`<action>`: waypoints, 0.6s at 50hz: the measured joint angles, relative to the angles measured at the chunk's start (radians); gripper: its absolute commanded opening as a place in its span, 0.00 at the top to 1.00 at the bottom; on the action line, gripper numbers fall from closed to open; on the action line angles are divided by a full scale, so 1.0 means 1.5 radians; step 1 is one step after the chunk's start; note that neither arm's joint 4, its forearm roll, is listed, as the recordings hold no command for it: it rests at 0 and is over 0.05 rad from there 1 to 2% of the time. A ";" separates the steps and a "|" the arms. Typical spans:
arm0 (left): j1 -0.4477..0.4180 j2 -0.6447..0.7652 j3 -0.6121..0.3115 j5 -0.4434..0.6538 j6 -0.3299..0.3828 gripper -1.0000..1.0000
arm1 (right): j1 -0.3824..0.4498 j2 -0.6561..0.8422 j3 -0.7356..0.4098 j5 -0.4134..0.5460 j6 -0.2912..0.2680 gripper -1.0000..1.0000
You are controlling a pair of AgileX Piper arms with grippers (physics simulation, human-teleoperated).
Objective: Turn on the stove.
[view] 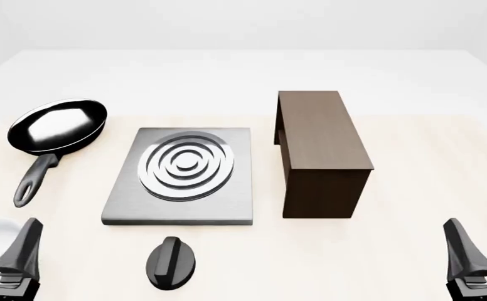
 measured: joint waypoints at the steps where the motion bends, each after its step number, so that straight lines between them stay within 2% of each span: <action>1: 0.001 0.000 0.000 0.001 0.000 0.00 | 0.000 0.000 0.000 0.000 0.000 0.00; 11: 0.017 0.000 -0.009 0.010 -0.006 0.00 | 0.000 0.002 -0.001 -0.001 -0.002 0.00; 16: 0.023 0.000 -0.037 0.038 -0.013 0.00 | 0.000 0.002 -0.002 -0.001 -0.003 0.00; 21: 0.018 0.000 -0.116 0.099 -0.013 0.00 | 0.000 0.002 -0.002 -0.001 -0.003 0.00; 30: 0.022 0.005 -0.308 0.256 0.001 0.00 | 0.000 0.002 -0.002 -0.001 -0.003 0.00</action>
